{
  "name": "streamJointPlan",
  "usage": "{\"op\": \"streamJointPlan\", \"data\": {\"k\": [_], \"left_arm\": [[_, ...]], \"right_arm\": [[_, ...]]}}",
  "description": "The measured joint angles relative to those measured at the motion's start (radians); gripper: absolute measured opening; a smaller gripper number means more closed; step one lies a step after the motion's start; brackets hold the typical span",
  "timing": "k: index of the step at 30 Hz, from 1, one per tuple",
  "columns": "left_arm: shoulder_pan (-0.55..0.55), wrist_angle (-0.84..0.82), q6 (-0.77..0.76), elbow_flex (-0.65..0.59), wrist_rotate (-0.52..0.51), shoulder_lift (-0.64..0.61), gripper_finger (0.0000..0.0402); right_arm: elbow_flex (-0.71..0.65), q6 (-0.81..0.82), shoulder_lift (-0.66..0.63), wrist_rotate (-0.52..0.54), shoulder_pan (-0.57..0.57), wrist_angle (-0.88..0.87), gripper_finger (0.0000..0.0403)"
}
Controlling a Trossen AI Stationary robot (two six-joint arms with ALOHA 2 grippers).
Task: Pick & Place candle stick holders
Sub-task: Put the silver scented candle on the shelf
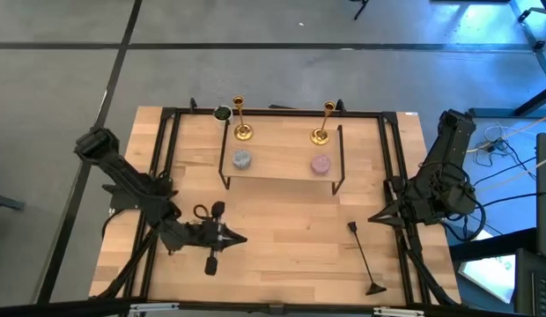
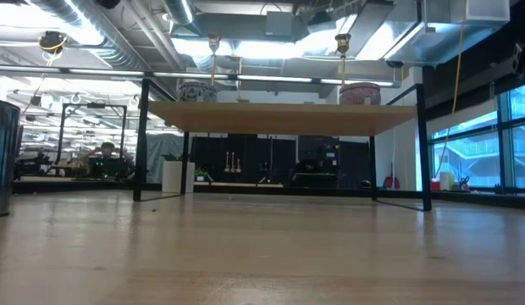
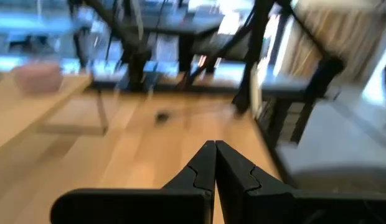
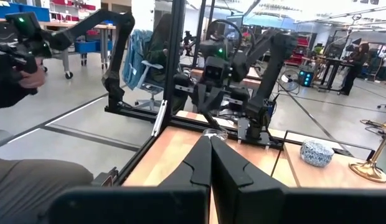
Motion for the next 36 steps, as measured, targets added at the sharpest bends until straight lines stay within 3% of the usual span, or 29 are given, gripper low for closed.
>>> {"op": "streamJointPlan", "data": {"k": [5,10,14,21,29,36], "left_arm": [[-0.022,-0.324,-0.211,0.054,-0.007,-0.089,0.0002],[-0.050,-0.484,-0.493,0.057,-0.089,-0.171,0.0002],[-0.067,-0.588,-0.616,0.057,-0.111,-0.184,0.0002],[-0.071,-0.799,-0.833,0.057,-0.026,-0.185,0.0002],[-0.071,-1.186,-1.076,0.153,0.041,-0.184,0.0002],[-0.070,-1.356,-1.110,0.282,0.121,-0.166,0.0002]], "right_arm": [[0.000,0.007,0.000,0.000,0.000,-0.001,0.0000],[0.000,0.007,0.000,0.000,0.000,-0.004,0.0000],[0.000,0.009,0.000,0.000,0.000,-0.004,0.0000],[0.000,0.010,0.000,0.000,0.000,-0.003,0.0000],[0.000,0.010,0.000,0.000,0.000,-0.004,0.0000],[0.000,0.010,0.000,0.000,0.000,-0.004,0.0000]]}}
